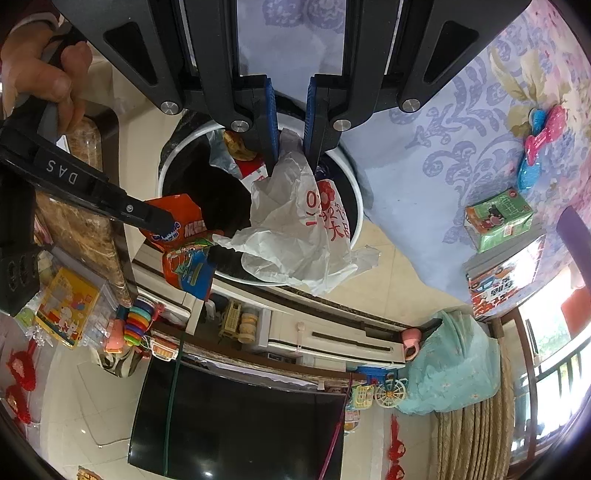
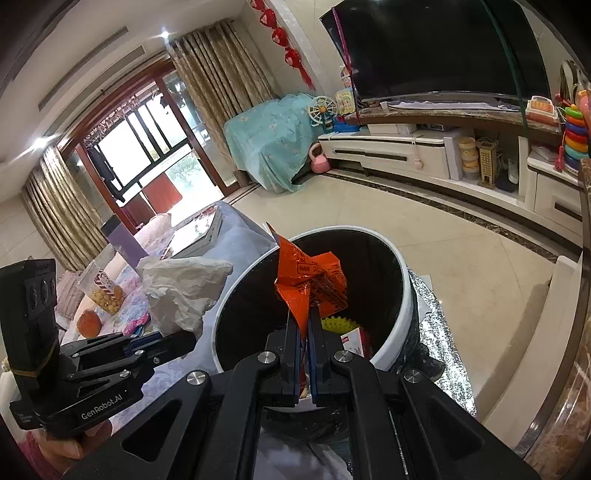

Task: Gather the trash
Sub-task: 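Open both grippers over the bin to drop the wrapper and tissue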

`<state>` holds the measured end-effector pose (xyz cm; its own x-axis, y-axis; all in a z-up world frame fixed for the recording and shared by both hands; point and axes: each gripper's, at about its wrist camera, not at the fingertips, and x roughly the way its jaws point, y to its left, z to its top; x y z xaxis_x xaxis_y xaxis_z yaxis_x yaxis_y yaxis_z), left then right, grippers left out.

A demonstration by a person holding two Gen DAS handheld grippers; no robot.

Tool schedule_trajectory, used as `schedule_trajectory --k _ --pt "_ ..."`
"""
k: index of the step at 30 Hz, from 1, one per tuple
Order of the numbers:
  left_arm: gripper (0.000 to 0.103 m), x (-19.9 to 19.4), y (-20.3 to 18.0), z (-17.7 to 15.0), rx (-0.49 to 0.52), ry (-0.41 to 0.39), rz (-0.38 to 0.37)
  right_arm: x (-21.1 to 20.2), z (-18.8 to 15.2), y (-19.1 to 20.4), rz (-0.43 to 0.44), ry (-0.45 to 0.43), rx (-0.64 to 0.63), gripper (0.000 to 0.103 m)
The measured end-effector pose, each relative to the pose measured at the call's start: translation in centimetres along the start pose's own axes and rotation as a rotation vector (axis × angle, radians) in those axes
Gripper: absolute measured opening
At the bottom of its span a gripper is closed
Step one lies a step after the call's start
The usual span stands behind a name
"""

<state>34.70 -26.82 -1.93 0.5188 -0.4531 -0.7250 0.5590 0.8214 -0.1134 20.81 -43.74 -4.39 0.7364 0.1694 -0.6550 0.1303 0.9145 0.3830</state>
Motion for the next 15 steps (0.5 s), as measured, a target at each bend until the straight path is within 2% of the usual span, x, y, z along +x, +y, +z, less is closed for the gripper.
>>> schedule_trajectory --k 15 --pt "0.012 1.7 -0.2 0.9 0.009 0.028 0.002 0.8 0.6 -0.1 -0.012 0.032 0.001 0.003"
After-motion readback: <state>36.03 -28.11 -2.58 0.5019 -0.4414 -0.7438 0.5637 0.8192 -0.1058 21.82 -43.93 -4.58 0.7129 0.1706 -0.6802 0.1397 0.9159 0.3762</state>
